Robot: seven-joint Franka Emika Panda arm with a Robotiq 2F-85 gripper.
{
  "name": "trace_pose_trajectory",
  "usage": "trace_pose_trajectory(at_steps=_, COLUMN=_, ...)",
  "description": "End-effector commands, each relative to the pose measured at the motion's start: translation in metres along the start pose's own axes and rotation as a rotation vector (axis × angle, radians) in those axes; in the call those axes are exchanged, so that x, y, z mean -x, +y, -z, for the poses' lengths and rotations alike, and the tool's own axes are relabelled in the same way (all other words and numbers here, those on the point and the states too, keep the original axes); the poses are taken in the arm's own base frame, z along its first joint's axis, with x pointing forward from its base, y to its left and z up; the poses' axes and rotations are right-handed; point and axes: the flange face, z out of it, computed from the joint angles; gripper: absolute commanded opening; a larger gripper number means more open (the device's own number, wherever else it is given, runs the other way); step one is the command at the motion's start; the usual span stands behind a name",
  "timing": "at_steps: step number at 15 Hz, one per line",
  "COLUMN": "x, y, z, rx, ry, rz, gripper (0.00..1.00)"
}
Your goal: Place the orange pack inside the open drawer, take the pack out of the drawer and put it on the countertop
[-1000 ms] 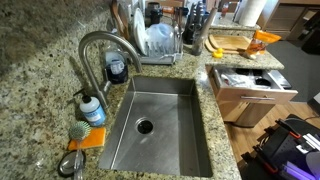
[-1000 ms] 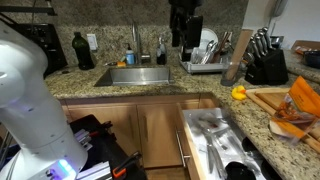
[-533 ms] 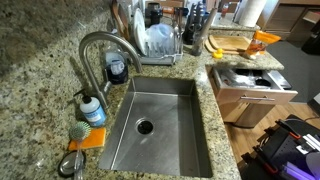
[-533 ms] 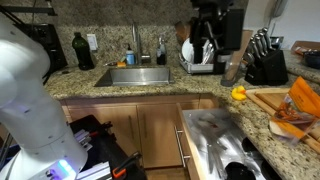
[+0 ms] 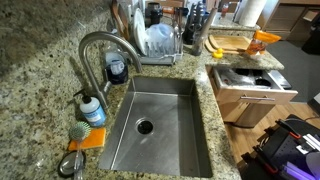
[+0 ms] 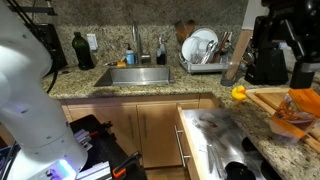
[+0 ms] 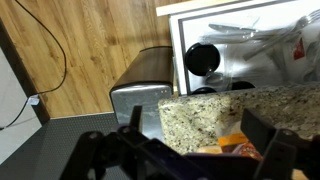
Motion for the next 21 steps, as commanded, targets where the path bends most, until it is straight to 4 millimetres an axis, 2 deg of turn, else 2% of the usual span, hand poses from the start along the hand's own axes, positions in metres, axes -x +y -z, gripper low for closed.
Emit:
trace_pose_trajectory(at_steps=1, x=0.011, y=-0.004, z=0.000, rx=0.020, ry=0.031, rz=0.189, gripper=1.00)
trace_pose_trajectory(at_steps=4, x=0.004, y=-0.003, z=-0.002, rx=0.060, ry=0.007, rz=0.355, gripper=1.00)
trace_pose_trajectory(at_steps=8, x=-0.025, y=-0.008, z=-0.004, rx=0.070, ry=-0.009, rz=0.574, gripper=1.00)
trace_pose_trajectory(at_steps=9, x=-0.036, y=-0.007, z=-0.007, rx=0.147, ry=-0.048, rz=0.377, gripper=1.00)
trace_pose_trajectory(at_steps=10, x=-0.012, y=-0.004, z=0.001, rx=0.071, ry=-0.005, rz=0.468, gripper=1.00)
trace_pose_trajectory(at_steps=12, x=-0.025, y=-0.007, z=-0.003, rx=0.113, ry=-0.019, rz=0.402, gripper=1.00)
trace_pose_trajectory(at_steps=13, x=-0.023, y=-0.010, z=-0.005, rx=0.094, ry=0.016, rz=0.532, gripper=1.00)
trace_pose_trajectory(at_steps=15, x=-0.029, y=-0.003, z=-0.008, rx=0.120, ry=0.030, rz=0.631, gripper=1.00)
trace_pose_trajectory(at_steps=19, x=-0.056, y=0.005, z=0.001, rx=0.140, ry=0.081, rz=0.851, gripper=1.00)
trace_pose_trajectory(at_steps=21, x=-0.068, y=-0.005, z=0.004, rx=0.119, ry=0.115, rz=0.961, gripper=1.00)
